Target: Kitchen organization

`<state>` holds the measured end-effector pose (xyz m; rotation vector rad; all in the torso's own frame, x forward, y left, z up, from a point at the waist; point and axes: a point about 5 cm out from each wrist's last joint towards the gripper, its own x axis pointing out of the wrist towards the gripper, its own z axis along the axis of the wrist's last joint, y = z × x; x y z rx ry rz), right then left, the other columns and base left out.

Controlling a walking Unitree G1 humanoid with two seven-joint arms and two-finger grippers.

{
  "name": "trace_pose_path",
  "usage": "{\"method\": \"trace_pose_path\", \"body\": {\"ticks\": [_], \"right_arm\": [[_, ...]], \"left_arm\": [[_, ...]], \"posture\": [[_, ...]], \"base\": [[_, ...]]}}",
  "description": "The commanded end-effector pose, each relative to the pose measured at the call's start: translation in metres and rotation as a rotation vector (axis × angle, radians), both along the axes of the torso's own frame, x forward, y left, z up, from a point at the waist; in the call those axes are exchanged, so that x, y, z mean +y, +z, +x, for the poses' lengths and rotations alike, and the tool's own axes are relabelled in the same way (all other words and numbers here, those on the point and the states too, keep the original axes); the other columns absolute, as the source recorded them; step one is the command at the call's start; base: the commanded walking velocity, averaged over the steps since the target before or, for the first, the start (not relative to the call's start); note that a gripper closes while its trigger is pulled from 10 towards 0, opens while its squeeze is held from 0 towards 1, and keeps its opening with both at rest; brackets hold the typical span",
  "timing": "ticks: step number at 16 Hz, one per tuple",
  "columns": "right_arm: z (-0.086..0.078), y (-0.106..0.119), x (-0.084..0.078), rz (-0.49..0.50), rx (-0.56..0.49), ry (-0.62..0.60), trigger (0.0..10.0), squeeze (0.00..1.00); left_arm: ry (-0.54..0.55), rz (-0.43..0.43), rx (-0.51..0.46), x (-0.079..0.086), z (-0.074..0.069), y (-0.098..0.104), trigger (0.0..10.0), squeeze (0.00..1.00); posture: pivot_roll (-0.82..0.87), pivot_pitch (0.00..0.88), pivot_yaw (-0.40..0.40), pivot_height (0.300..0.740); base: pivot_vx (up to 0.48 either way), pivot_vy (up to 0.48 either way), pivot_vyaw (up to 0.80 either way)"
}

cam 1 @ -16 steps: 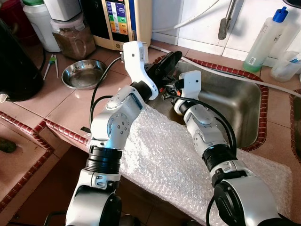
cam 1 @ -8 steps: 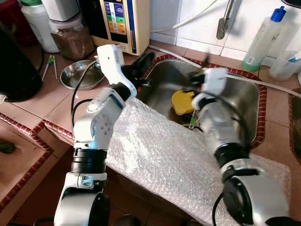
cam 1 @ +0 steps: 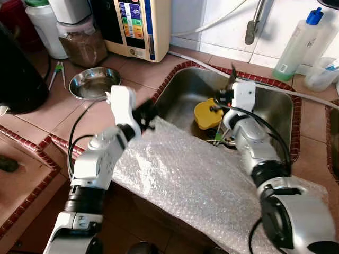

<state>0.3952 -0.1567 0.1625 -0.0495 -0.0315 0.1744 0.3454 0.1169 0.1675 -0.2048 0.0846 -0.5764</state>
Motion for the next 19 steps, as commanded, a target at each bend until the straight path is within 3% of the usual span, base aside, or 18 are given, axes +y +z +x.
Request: {"method": "trace_pose_path", "body": {"ticks": [1,2,8,17,19], "right_arm": [[0.001,-0.001,-0.001,-0.020,0.021,-0.002,3.4,0.00],[0.000,-0.008,-0.003,-0.007,0.067,-0.005,10.0,1.00],[-0.005,-0.029,0.002,-0.006,0.193,0.033,10.0,1.00],[-0.004,-0.024,0.012,0.061,0.165,0.067,10.0,1.00],[-0.005,-0.021,0.017,0.090,0.139,0.094,10.0,1.00]], "left_arm": [[-0.008,0.038,0.009,0.001,-0.001,-0.007,10.0,1.00],[-0.002,0.054,0.012,0.002,0.000,-0.010,10.0,1.00],[-0.018,0.110,0.007,0.002,0.002,-0.016,10.0,1.00],[-0.056,0.195,-0.031,0.003,0.002,-0.018,10.0,1.00],[-0.017,0.206,-0.059,0.006,0.006,-0.012,10.0,1.00]], "posture": [[0.01,0.105,0.030,0.740],[0.01,0.103,0.030,0.740],[0.01,0.103,0.034,0.740],[0.02,0.093,0.029,0.740],[0.02,0.096,0.030,0.740]], "base": [[0.000,0.000,0.00],[0.000,0.000,0.00],[0.000,0.000,0.00],[0.000,0.000,0.00],[0.000,0.000,0.00]]}}
